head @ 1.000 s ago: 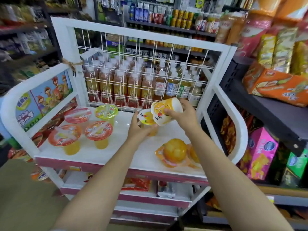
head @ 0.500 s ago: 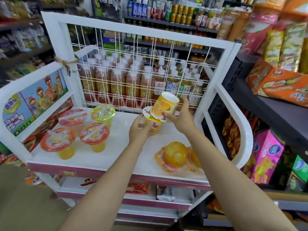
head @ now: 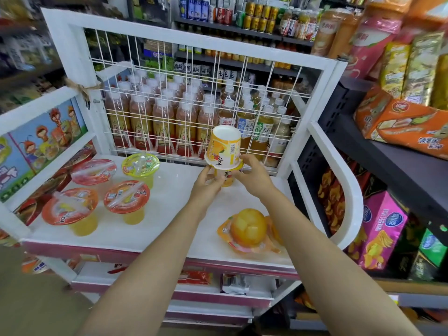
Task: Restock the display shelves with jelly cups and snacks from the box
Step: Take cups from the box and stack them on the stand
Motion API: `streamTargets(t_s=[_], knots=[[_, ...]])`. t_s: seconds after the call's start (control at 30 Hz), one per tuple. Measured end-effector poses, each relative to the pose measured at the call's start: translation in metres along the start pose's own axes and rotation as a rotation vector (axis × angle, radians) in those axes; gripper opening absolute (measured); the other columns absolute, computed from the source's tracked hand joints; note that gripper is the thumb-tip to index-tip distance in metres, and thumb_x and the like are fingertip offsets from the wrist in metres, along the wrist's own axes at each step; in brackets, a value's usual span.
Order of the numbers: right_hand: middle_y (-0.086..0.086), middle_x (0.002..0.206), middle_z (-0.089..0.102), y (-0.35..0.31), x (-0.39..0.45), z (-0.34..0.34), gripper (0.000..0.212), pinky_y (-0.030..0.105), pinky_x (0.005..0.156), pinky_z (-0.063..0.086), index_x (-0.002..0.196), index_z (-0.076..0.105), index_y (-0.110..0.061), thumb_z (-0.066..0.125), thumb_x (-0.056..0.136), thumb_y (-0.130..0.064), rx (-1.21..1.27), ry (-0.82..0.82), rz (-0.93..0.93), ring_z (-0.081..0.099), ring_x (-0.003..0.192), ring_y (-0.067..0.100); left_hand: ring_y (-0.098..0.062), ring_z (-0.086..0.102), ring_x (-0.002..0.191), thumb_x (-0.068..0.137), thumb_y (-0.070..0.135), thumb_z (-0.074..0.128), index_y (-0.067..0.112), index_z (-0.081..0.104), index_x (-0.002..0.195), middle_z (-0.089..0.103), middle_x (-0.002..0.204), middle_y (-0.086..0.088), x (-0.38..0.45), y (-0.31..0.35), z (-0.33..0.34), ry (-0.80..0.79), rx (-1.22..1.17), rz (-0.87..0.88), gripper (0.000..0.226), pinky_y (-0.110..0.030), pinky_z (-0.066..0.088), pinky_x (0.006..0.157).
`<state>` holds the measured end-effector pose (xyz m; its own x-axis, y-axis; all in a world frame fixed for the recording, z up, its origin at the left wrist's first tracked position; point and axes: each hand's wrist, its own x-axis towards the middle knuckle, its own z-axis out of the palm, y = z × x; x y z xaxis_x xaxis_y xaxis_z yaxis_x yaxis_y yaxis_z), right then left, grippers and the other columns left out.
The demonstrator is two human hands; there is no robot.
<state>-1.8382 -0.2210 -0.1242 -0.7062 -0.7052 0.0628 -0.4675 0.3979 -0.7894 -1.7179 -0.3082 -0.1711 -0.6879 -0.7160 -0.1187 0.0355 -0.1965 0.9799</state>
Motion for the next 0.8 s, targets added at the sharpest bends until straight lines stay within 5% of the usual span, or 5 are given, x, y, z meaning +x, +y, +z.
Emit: streamTargets(t_s=[0.17,0.4,0.63,0.73,0.8], knots=[[0.000,0.146,0.048,-0.019,-0.018,-0.011,0.056,0.025,0.088,0.040,0.141,0.046,-0.014,0.071,0.092,-0.025,0.046,0.007,0.056,0.050,0.128,0.017,-0.019,0.052,0.128,0.093,0.042,0.067,0.029,0.045,0.145,0.049,0.144,0.001,-0.016,0.015,-0.002,0.037,0.137,-0.019,0.057,-0.043,0.046,0.108],[-0.012,0.101,0.067,-0.017,-0.164,-0.062,0.014,0.015,0.071,0.049,0.108,0.065,-0.017,0.066,0.094,-0.019,0.204,0.170,-0.166,0.064,0.085,0.006,-0.014,0.066,0.072,0.094,0.024,0.062,0.030,0.067,0.100,0.066,0.082,0.010,-0.150,0.030,0.017,0.212,0.294,0.361,0.010,-0.028,0.052,0.070],[0.000,0.092,0.065,0.150,-0.302,-0.058,0.021,0.034,0.060,0.054,0.104,0.067,-0.014,0.056,0.095,-0.030,-0.315,0.193,-0.126,0.064,0.078,0.018,-0.011,0.061,0.064,0.092,0.035,0.053,0.022,0.070,0.095,0.065,0.077,0.009,-0.237,-0.112,0.078,-0.204,0.837,0.545,0.022,-0.026,0.044,0.054],[0.014,0.100,0.066,0.246,-0.345,-0.038,0.032,0.038,0.064,0.055,0.110,0.066,-0.007,0.062,0.089,-0.030,-0.481,0.083,0.136,0.065,0.090,0.035,-0.020,0.066,0.086,0.091,0.046,0.042,0.020,0.068,0.110,0.067,0.099,0.004,-0.250,-0.211,0.093,-0.374,1.087,0.318,0.040,-0.029,0.048,0.066],[0.018,0.121,0.062,0.303,-0.373,-0.025,0.046,0.050,0.085,0.054,0.126,0.060,-0.006,0.055,0.091,-0.037,-0.500,-0.072,0.301,0.059,0.112,0.041,-0.028,0.062,0.103,0.092,0.050,0.040,0.016,0.063,0.122,0.062,0.117,-0.003,-0.261,-0.277,0.100,-0.494,1.153,0.176,0.051,-0.039,0.050,0.081]])
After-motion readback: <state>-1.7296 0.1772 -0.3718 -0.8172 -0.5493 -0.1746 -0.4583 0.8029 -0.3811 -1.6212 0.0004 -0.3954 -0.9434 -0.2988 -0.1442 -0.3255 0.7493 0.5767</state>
